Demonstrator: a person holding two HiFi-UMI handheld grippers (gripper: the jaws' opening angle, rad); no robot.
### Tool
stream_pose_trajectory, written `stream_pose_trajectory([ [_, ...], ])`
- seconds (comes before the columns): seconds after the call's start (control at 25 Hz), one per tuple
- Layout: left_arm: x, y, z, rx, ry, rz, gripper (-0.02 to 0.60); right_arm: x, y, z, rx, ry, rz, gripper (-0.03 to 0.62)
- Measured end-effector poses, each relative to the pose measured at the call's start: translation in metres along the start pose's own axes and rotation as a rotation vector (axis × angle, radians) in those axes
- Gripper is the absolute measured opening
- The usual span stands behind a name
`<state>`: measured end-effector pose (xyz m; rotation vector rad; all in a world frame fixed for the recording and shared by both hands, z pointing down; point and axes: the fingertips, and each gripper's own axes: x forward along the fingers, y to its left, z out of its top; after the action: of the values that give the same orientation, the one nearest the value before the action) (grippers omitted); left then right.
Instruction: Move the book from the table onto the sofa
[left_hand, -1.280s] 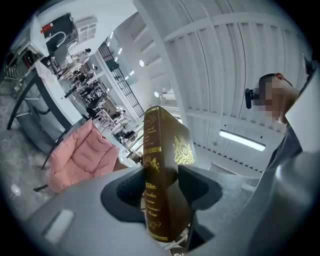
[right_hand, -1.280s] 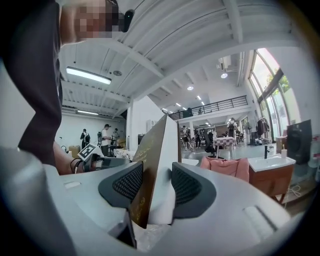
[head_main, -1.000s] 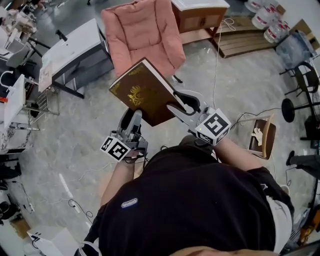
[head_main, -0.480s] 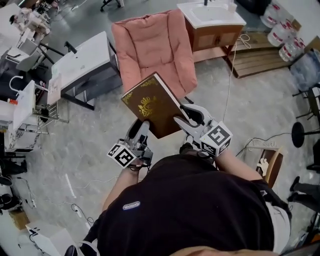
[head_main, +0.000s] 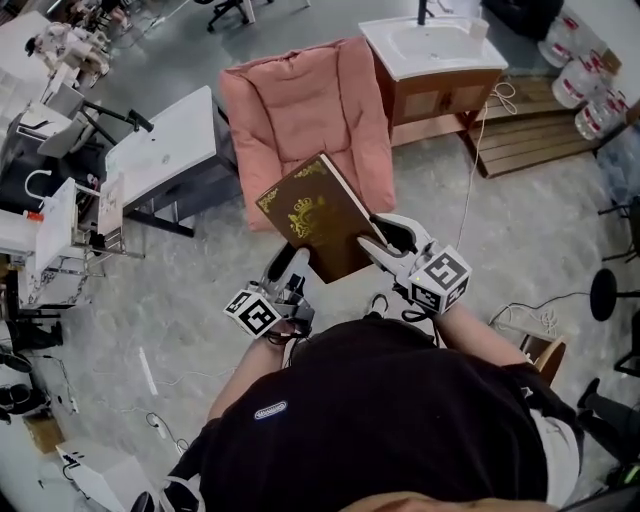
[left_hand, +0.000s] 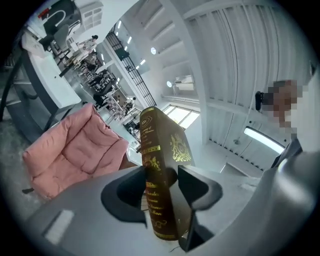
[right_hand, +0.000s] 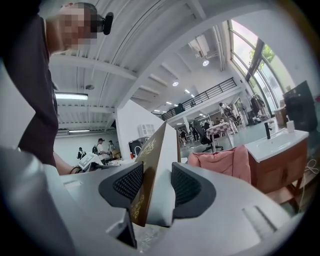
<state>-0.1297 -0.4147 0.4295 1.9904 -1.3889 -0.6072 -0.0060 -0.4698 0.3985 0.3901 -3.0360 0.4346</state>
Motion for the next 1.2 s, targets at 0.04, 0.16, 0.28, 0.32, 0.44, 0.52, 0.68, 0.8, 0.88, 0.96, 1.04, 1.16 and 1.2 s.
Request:
stream_pose_trajectory([
  [0.04,0.008,0.002,-0.002,-0.017,0.002,-0.003,0.203,-0.002,-0.008,-0.001,0.007,-0.001,-0.009,0.207],
  [0.16,0.032,0.004,-0.001,-0.021,0.026,-0.017,0.199,-0.007,-0.029,0.002,0.042,-0.021,-0.040,0.206],
  [0.28,0.055,0.006,0.004,-0.049,0.045,-0.034,0.199,-0.009,-0.048,0.005,0.075,-0.038,-0.073,0.206],
  [0.32,0.060,0.008,0.004,-0.066,0.045,-0.041,0.199,-0.010,-0.054,0.004,0.087,-0.041,-0.084,0.206],
  [0.44,0.079,0.021,0.006,-0.078,0.055,-0.070,0.187,-0.007,-0.075,0.003,0.123,-0.053,-0.118,0.206],
  [0.52,0.097,0.034,0.006,-0.076,0.072,-0.086,0.187,-0.001,-0.092,0.001,0.142,-0.054,-0.141,0.206],
  [0.68,0.135,0.057,0.011,-0.137,0.121,-0.101,0.184,0.014,-0.128,-0.008,0.181,-0.041,-0.194,0.206],
  [0.8,0.165,0.088,0.018,-0.155,0.154,-0.140,0.181,0.035,-0.161,-0.013,0.209,-0.026,-0.237,0.206],
  [0.88,0.184,0.116,0.027,-0.179,0.173,-0.147,0.181,0.059,-0.183,-0.020,0.246,-0.008,-0.262,0.206],
  [0.96,0.200,0.147,0.043,-0.190,0.206,-0.128,0.181,0.089,-0.204,-0.029,0.293,0.017,-0.271,0.206],
  [1.04,0.214,0.183,0.057,-0.204,0.224,-0.099,0.178,0.123,-0.224,-0.042,0.334,0.064,-0.261,0.206],
  [1.16,0.228,0.243,0.062,-0.245,0.257,-0.029,0.169,0.170,-0.254,-0.074,0.400,0.141,-0.237,0.206],
  [1.2,0.229,0.265,0.059,-0.255,0.273,-0.003,0.169,0.185,-0.263,-0.089,0.426,0.162,-0.230,0.206],
])
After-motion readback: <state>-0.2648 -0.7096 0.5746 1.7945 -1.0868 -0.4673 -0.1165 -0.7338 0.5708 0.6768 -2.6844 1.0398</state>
